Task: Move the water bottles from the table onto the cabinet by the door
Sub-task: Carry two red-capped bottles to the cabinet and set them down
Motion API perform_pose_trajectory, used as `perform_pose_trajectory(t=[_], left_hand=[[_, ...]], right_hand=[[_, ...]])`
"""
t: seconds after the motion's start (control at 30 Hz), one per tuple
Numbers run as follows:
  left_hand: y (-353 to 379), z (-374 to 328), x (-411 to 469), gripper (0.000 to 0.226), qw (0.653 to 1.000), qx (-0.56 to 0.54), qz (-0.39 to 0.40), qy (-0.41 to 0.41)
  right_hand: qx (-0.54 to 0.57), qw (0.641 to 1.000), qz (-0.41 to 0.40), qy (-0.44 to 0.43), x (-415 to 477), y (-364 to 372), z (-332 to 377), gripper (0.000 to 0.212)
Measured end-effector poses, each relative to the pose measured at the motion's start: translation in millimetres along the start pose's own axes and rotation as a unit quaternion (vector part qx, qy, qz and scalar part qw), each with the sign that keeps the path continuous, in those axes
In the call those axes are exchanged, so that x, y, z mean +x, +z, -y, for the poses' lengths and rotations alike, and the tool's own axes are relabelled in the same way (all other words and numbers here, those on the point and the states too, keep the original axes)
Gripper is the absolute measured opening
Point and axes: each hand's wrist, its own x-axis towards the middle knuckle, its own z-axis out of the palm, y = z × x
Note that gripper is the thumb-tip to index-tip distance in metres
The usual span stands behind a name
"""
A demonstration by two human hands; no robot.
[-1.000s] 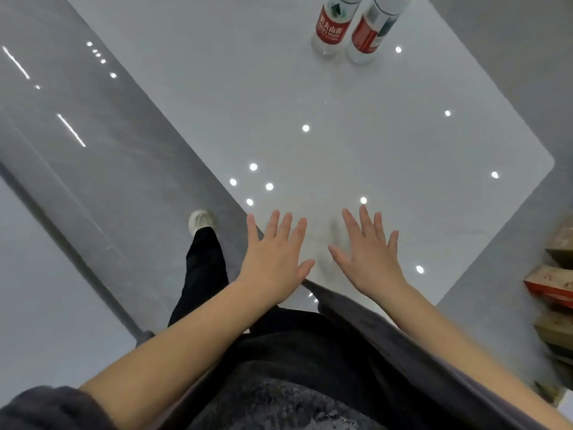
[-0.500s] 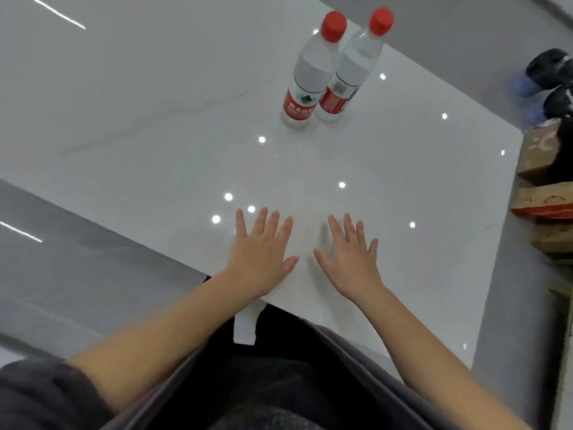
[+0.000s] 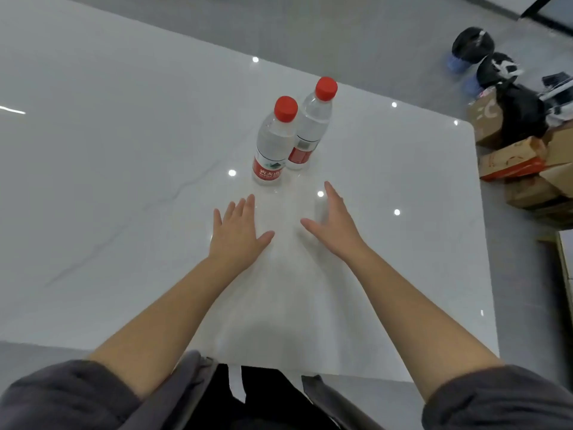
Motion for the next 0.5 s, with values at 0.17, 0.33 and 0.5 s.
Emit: perform_pose_trajectory(t=[0.17, 0.33, 0.5], left_hand=[[-17.7, 6.4, 53.4, 0.116, 0.965, -0.26, -0.044, 0.003], [-14.9, 9.0, 102.1, 0.111, 0.943, -0.326, -0.055, 0.028], [-21.9, 1.9, 116.6, 0.064, 0.941, -0.332, -0.064, 0.025]], right_hand=[[0.231, 0.968, -0.098, 0.028, 55.4, -8.9, 22.7, 0.089], [0.273, 0.959, -0.08, -0.012, 102.2, -8.7, 32.6, 0.097], [0.226, 0.97, -0.067, -0.052, 142.8, 0.1, 34.3, 0.089]])
